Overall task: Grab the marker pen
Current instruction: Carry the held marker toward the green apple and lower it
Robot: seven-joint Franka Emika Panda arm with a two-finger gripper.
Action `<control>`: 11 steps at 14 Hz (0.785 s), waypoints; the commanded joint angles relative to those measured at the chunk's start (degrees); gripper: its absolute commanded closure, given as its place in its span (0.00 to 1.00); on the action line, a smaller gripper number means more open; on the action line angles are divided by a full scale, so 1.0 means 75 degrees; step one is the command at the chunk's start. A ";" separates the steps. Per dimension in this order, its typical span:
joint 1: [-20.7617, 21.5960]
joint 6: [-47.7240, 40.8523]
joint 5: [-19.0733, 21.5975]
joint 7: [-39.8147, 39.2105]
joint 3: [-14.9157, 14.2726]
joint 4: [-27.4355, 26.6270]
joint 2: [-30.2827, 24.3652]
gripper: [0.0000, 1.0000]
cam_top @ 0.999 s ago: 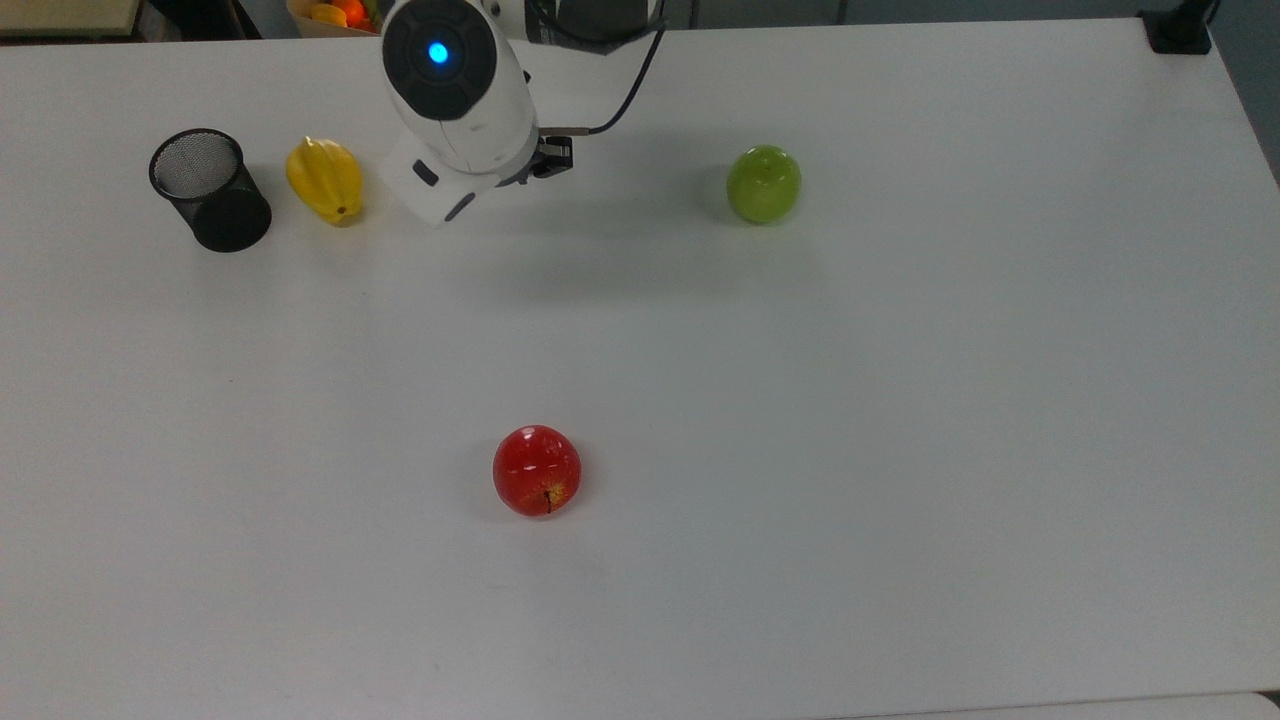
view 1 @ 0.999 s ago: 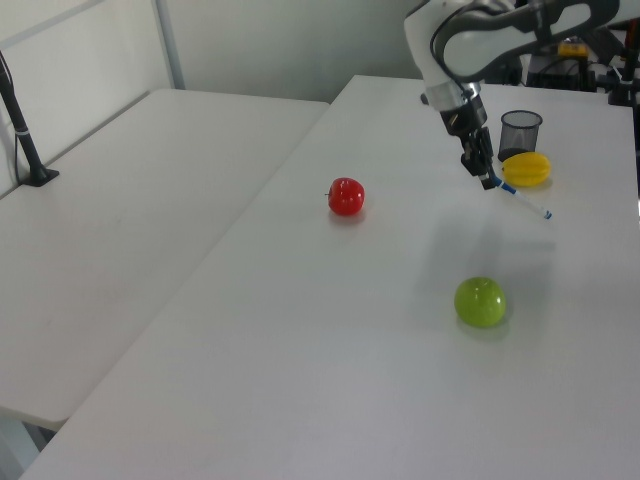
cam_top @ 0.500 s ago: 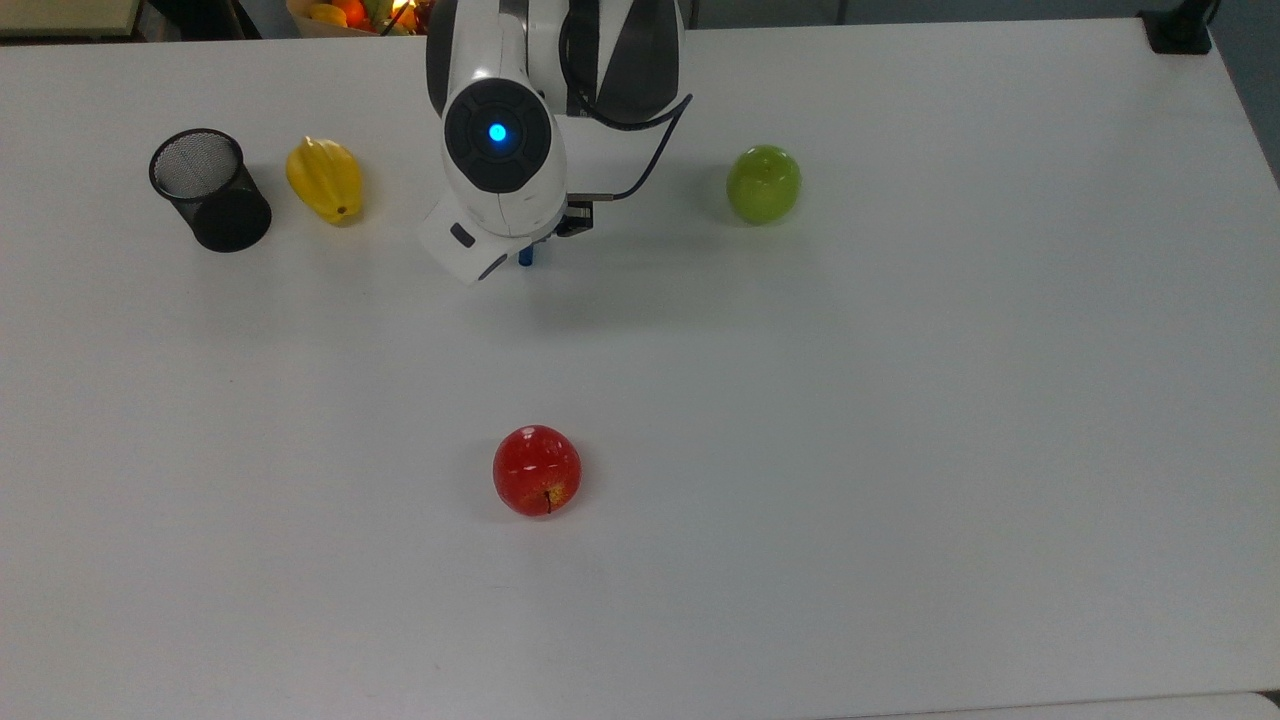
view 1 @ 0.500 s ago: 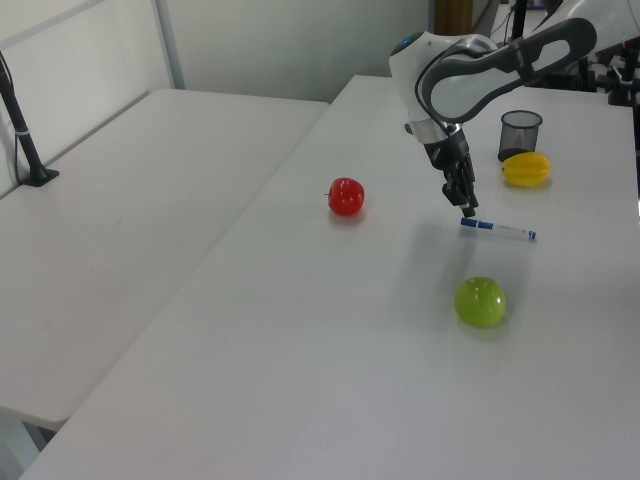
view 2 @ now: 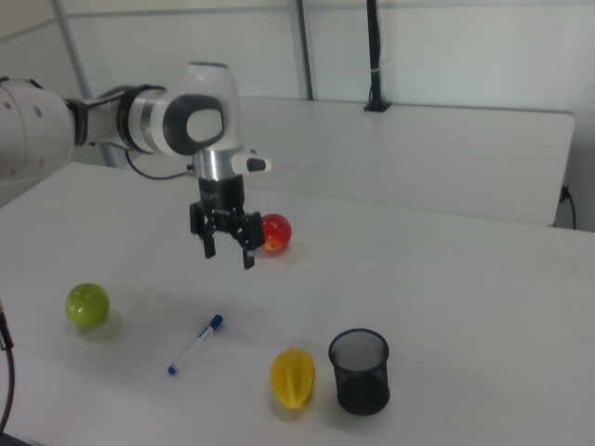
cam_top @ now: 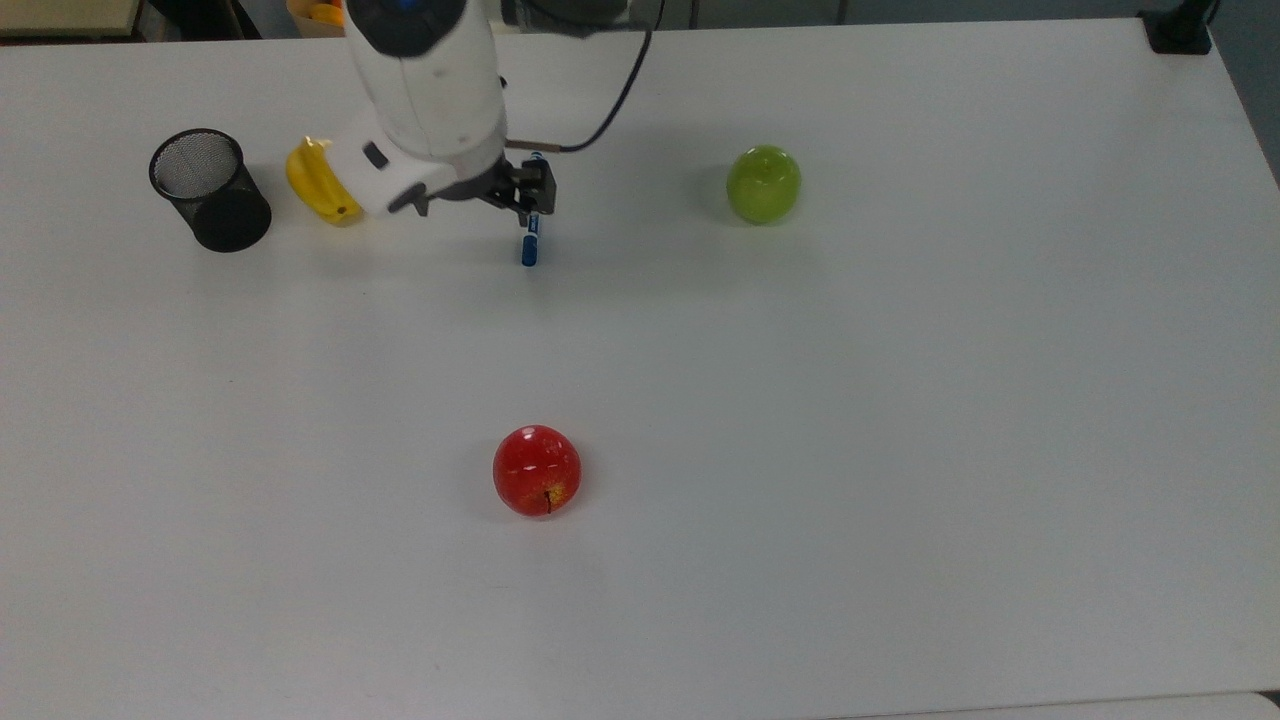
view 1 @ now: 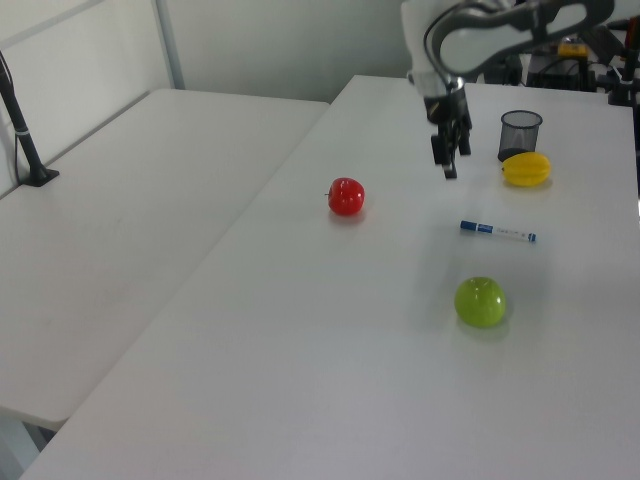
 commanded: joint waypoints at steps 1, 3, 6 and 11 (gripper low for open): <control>-0.0556 0.0101 0.0017 0.0835 0.0205 -0.0484 -0.1339 0.00; -0.0909 0.0114 0.0017 0.1170 0.0310 -0.0927 -0.2100 0.00; -0.1015 0.0090 0.0005 0.0794 0.0334 -0.1748 -0.2946 0.00; -0.1051 0.0102 0.0005 0.0548 0.0334 -0.1926 -0.3217 0.00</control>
